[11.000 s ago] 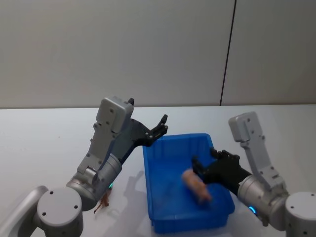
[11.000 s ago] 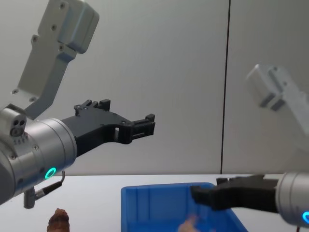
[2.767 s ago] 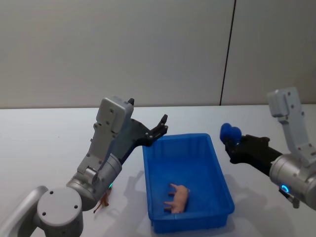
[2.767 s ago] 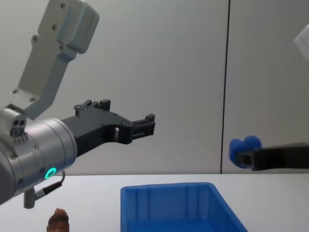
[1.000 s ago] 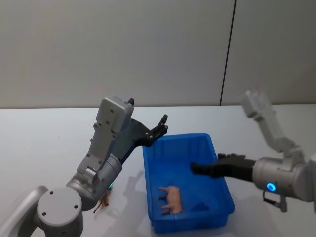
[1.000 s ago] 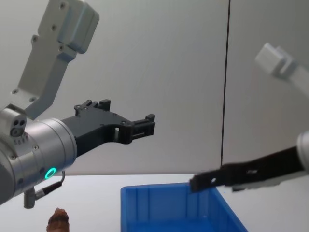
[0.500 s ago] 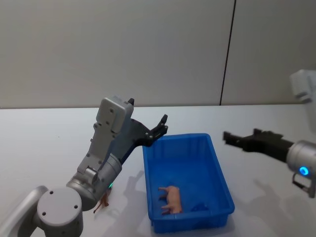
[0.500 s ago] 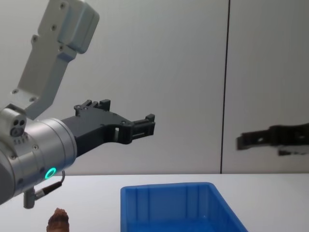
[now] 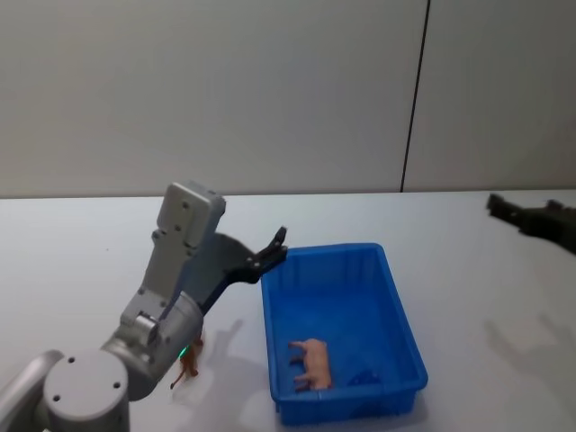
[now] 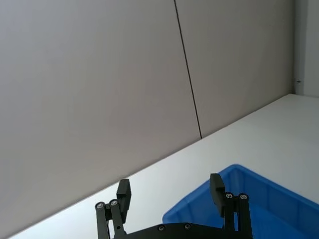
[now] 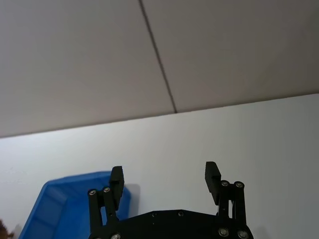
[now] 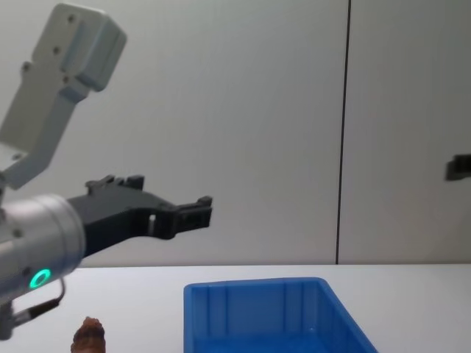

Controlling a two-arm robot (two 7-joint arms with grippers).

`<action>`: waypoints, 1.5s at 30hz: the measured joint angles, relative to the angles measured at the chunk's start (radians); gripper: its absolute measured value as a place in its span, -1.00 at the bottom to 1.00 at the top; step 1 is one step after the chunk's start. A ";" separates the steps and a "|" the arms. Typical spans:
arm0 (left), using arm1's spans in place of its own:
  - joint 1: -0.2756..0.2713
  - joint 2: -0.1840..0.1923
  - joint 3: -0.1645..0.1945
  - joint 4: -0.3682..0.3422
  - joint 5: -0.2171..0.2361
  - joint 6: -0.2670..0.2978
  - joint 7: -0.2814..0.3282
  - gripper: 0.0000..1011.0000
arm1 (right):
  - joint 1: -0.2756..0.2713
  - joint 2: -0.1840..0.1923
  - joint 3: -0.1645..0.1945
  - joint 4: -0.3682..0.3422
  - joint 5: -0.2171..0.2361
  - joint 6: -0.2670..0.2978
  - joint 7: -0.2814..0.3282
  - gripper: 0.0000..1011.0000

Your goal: Pick up the two dolls from the table and place them into the box.

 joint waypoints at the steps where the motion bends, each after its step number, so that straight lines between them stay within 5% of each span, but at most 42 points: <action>1: 0.005 0.004 -0.002 -0.006 -0.006 0.007 0.005 0.98 | 0.000 0.004 0.011 0.000 0.014 -0.012 -0.018 0.98; 14: 0.117 0.087 -0.037 -0.119 -0.162 0.160 0.129 0.98 | 0.005 0.032 0.091 0.014 0.098 -0.087 -0.111 0.98; 25: 0.174 0.107 -0.062 -0.146 -0.301 0.263 0.230 0.98 | 0.009 0.042 0.119 0.021 0.128 -0.113 -0.143 0.98; 32: 0.172 0.088 -0.076 -0.092 -0.392 0.320 0.266 0.98 | 0.009 0.045 0.126 0.023 0.137 -0.120 -0.151 0.98; 45: 0.097 0.032 -0.087 0.050 -0.435 0.376 0.219 0.98 | 0.010 0.047 0.133 0.024 0.144 -0.127 -0.159 0.98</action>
